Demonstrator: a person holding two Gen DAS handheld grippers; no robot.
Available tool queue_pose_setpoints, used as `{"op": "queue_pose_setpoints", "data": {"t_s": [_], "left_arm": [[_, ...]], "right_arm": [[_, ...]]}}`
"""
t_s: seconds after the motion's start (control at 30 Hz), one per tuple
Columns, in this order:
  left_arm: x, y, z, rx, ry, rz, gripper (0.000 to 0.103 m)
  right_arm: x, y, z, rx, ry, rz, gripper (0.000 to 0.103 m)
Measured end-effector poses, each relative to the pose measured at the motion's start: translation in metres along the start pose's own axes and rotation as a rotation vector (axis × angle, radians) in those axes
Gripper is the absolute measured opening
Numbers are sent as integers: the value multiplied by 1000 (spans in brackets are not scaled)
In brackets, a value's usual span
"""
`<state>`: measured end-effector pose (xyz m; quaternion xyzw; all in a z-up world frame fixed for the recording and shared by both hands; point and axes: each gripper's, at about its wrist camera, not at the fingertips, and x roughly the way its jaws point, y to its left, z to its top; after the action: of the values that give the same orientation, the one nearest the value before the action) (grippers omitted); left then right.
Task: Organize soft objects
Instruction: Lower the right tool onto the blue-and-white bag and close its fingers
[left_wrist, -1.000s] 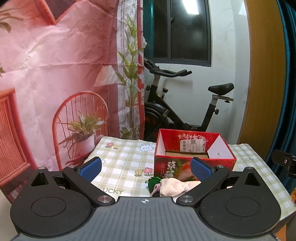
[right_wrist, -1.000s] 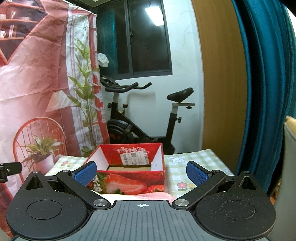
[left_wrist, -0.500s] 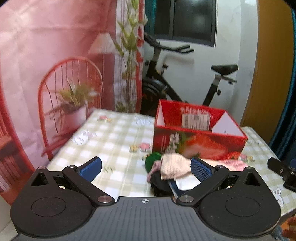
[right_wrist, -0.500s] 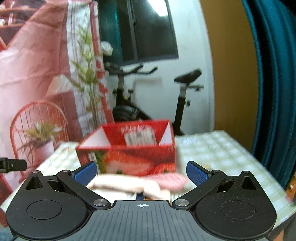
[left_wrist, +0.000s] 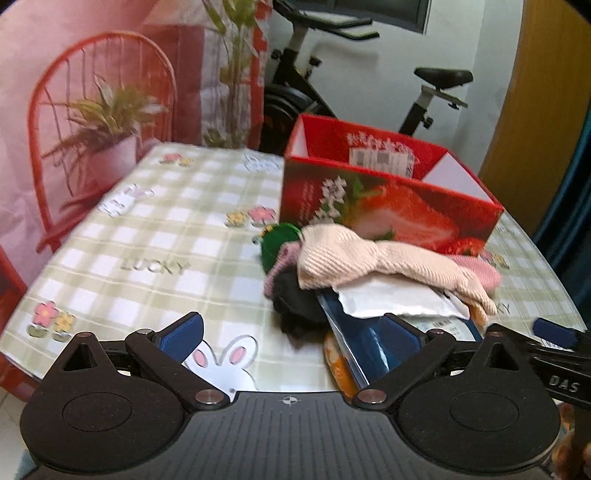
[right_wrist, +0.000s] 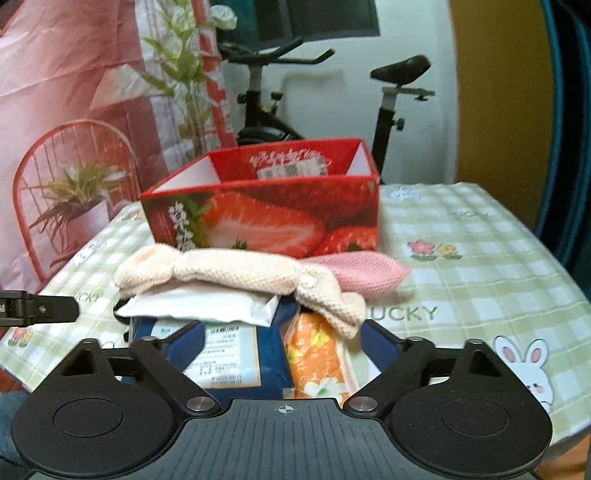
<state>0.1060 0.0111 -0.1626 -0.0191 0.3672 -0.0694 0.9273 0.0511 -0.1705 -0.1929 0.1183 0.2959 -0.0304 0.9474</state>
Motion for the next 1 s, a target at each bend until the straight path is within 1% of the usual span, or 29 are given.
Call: {"op": "queue_pose_setpoints", "data": {"t_s": [0.03, 0.07, 0.2, 0.27, 0.3, 0.4, 0.47, 0.57, 0.77, 1.0], "left_arm": [[4, 0, 0, -3, 14, -8, 98], [7, -1, -1, -5, 27, -19, 93], [19, -7, -7, -8, 78, -72, 82], [23, -10, -8, -10, 95, -110, 73], [25, -12, -9, -14, 99, -132, 72], [31, -14, -11, -29, 117, -194, 66], [37, -17, -13, -35, 132, -219, 61], [47, -20, -16, -47, 163, -259, 57], [64, -24, -19, -67, 201, -313, 57], [79, -20, -23, -101, 215, -341, 57]], "right_arm": [[1, -3, 0, 2, 10, 12, 82], [4, -4, -1, 2, 19, 26, 79], [13, -4, -4, -12, 55, 75, 63], [17, -4, -5, -16, 69, 94, 56], [18, -5, -6, -12, 77, 107, 53], [23, -7, -8, 4, 95, 136, 49], [27, -9, -9, 13, 109, 148, 49], [31, -11, -10, 21, 122, 161, 49], [40, -12, -10, 26, 139, 178, 49], [48, -12, -11, 41, 158, 186, 50]]}}
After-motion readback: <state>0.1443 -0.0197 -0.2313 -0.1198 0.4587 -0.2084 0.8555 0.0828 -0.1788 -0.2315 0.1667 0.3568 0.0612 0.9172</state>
